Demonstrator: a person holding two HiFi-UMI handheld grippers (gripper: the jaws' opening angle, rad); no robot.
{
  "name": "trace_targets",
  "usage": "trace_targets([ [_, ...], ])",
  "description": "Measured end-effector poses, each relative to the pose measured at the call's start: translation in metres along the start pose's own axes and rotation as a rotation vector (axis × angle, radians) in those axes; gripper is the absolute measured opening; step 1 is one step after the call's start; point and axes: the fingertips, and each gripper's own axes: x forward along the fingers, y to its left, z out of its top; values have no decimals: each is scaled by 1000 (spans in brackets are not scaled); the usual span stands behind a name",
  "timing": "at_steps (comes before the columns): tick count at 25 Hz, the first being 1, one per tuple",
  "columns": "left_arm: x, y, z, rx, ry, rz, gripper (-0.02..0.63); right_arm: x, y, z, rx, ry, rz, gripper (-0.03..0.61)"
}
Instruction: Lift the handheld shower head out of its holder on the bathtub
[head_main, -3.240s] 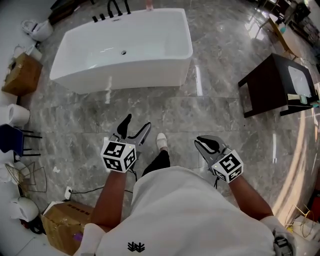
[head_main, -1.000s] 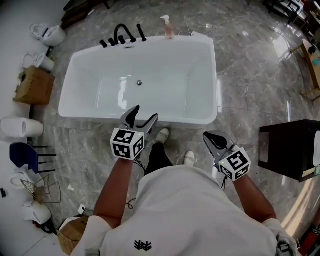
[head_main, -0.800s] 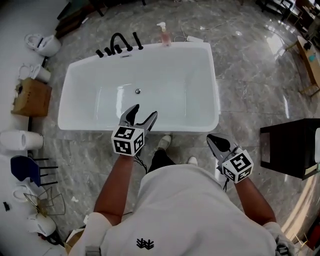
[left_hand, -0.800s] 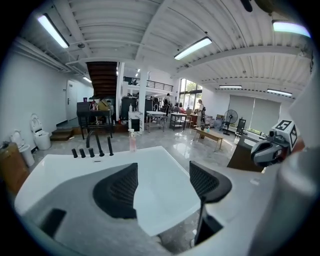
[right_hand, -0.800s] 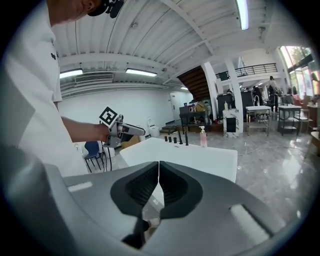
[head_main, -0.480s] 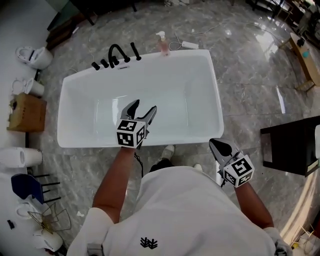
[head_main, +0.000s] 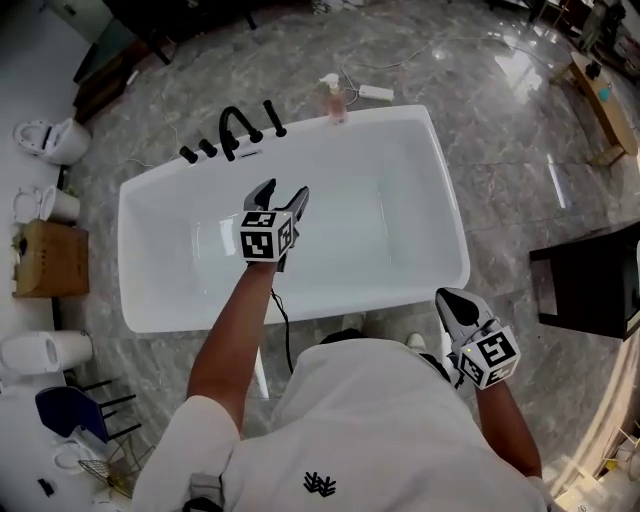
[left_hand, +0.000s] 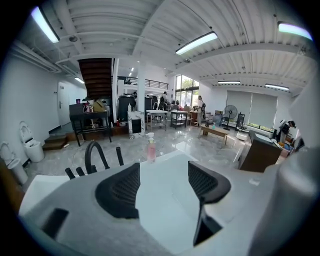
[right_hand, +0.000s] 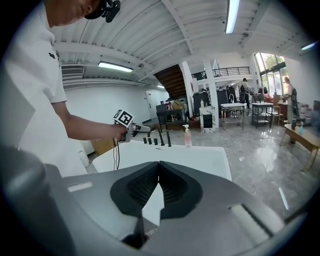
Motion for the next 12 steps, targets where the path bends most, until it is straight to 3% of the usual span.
trace_targets([
  [7, 81, 71, -3, 3, 39, 16, 302, 27, -7, 0, 52, 57, -104, 14],
  [12, 135, 113, -5, -6, 63, 41, 301, 45, -14, 1, 72, 104, -120, 14],
])
